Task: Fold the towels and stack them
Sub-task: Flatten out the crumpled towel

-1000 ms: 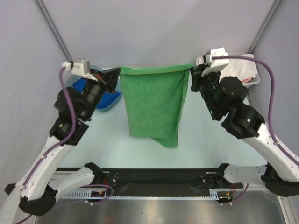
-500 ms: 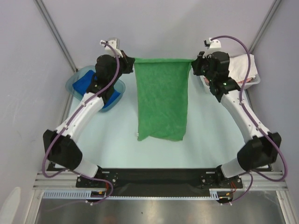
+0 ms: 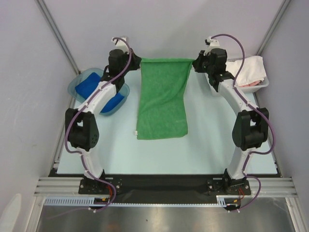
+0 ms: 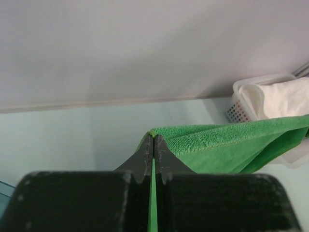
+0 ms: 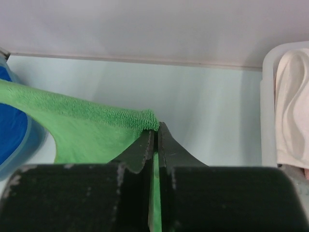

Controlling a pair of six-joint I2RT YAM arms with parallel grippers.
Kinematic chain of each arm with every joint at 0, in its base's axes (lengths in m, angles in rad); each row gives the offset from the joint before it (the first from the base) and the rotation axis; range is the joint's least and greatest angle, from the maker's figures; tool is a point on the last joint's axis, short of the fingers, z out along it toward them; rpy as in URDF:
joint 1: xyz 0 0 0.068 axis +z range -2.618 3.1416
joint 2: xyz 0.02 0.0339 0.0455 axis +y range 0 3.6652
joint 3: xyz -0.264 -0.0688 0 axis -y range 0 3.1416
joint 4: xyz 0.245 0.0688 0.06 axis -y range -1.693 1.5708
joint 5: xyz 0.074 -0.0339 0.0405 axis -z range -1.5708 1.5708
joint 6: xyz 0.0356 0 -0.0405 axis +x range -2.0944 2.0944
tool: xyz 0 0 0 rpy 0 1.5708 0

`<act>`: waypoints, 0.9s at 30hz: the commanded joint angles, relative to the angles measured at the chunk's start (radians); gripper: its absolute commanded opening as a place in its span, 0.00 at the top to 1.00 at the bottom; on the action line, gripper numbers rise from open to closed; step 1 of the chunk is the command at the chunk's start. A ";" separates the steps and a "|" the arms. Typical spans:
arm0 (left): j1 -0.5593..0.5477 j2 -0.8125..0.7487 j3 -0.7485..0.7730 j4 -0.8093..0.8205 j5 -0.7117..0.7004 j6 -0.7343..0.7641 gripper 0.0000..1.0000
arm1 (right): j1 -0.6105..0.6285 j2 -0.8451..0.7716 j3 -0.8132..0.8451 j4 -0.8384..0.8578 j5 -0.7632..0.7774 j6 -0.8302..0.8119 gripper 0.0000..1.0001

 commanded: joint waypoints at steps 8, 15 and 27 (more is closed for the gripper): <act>0.062 0.079 0.014 0.029 -0.060 -0.053 1.00 | -0.036 0.098 0.108 -0.019 -0.014 0.033 1.00; 0.064 0.045 0.026 0.000 -0.122 -0.030 1.00 | -0.042 0.092 0.079 -0.031 -0.037 0.051 1.00; 0.076 -0.006 0.012 -0.030 -0.198 0.006 1.00 | -0.044 0.133 0.132 -0.045 -0.046 0.065 0.98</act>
